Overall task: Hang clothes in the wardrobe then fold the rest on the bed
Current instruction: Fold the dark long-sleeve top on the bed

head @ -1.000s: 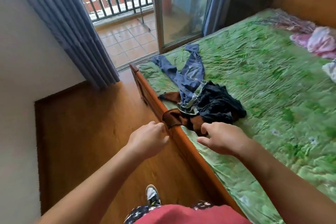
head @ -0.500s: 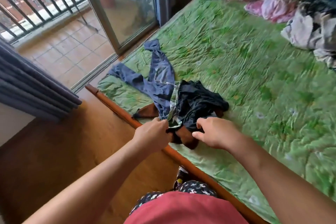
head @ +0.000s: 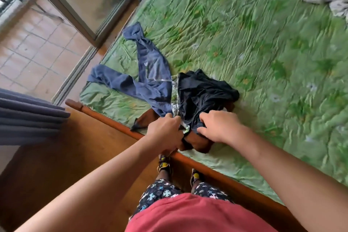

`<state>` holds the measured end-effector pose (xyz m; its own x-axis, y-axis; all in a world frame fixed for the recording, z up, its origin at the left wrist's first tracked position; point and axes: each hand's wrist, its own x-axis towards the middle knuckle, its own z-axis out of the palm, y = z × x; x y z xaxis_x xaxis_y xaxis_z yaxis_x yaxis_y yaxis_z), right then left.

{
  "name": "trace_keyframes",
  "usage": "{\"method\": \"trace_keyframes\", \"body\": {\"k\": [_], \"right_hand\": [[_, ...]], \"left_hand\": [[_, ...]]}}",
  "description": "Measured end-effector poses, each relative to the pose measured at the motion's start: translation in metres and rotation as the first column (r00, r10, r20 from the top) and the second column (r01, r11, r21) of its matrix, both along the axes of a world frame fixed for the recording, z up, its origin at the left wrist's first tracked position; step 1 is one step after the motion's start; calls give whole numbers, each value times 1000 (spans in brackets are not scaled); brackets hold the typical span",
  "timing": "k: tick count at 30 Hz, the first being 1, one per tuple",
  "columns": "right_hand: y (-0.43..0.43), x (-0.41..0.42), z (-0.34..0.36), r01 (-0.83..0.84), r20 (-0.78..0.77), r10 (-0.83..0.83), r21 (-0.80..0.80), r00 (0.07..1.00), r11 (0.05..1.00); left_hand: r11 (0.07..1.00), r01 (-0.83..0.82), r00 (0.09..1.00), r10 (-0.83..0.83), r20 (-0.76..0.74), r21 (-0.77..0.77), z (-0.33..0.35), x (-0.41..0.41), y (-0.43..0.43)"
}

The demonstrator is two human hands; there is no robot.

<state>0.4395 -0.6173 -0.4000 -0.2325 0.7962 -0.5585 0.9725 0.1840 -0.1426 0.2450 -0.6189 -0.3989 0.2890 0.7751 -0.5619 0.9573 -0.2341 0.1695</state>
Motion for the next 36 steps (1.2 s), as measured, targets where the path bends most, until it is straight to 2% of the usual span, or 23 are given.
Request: {"method": "trace_keyframes", "body": {"k": [7,12,19,23,26,29,32,34,36], "right_hand": [[6,-18,-45,161,35,-158,-83,987,983],[13,-23,-104,188,109,-170,-186,979,964],[17,-9,-186,198,179,-154,-263,972,944],[20,-4,-221,224,165,-189,-225,968,948],[28,-2,-232,271,198,-230,-213,953,939],[33,5,-230,295,141,-286,-47,948,954],[37,16,-212,454,-82,-447,116,891,884],[42,27,-191,648,-286,-599,120,748,752],[53,40,-167,796,-420,-712,44,563,604]], "left_hand": [[973,200,979,-203,-18,-118,-45,6,49],[929,316,944,-328,-31,-194,-98,16,77],[802,525,821,-565,-81,-284,-181,30,100],[713,590,745,-662,-86,-378,-216,33,96],[711,636,703,-694,-157,-299,-231,31,91],[737,645,715,-675,-181,-201,-232,29,96],[849,519,850,-525,-38,-98,-219,29,107],[948,313,944,-304,128,-59,-201,27,117],[990,132,961,-117,250,-43,-177,24,129]]}}
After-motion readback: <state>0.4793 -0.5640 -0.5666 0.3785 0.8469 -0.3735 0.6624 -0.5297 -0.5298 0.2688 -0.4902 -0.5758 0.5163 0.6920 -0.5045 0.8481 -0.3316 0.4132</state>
